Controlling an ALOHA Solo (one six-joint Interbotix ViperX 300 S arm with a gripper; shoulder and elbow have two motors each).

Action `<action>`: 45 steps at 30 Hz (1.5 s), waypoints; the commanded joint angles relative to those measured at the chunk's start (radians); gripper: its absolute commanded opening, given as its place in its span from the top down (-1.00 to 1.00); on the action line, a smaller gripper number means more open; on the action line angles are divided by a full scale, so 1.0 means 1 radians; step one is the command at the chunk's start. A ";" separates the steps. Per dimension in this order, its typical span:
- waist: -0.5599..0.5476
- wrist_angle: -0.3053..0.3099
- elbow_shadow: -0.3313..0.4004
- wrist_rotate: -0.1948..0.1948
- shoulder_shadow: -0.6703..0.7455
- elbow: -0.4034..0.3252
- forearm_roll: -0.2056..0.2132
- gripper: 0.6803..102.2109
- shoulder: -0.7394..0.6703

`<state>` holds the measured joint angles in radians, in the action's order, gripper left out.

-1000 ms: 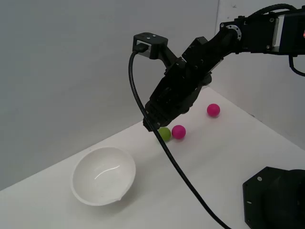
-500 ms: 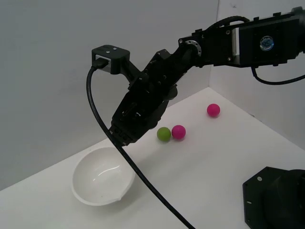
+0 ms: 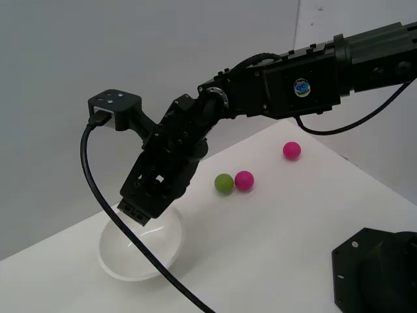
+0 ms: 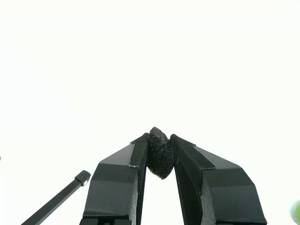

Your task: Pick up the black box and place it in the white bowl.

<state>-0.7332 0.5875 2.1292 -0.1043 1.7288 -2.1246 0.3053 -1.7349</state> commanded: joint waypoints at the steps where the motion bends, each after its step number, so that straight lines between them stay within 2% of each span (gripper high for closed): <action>1: -0.008 0.003 -0.025 -0.012 0.025 0.017 0.025 0.96 -0.018; 10: -0.008 0.002 -0.025 -0.012 0.012 0.017 0.025 0.92 -0.006; 12: -0.008 0.002 -0.026 -0.012 0.011 0.017 0.025 0.84 -0.006; 15: -0.008 0.002 -0.025 -0.012 0.008 0.017 0.025 0.62 -0.003; 19: -0.008 0.002 -0.025 -0.014 0.002 0.017 0.025 0.53 0.005; 24: -0.008 0.002 -0.025 -0.014 -0.005 0.017 0.025 -0.01 0.009; 34: -0.008 0.002 -0.025 -0.014 -0.008 0.017 0.025 -0.87 0.012; 45: -0.008 0.003 -0.025 -0.015 -0.005 0.015 0.025 -0.88 0.012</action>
<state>-0.7332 0.5844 2.1276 -0.1074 1.6920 -2.1230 0.3053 -1.6997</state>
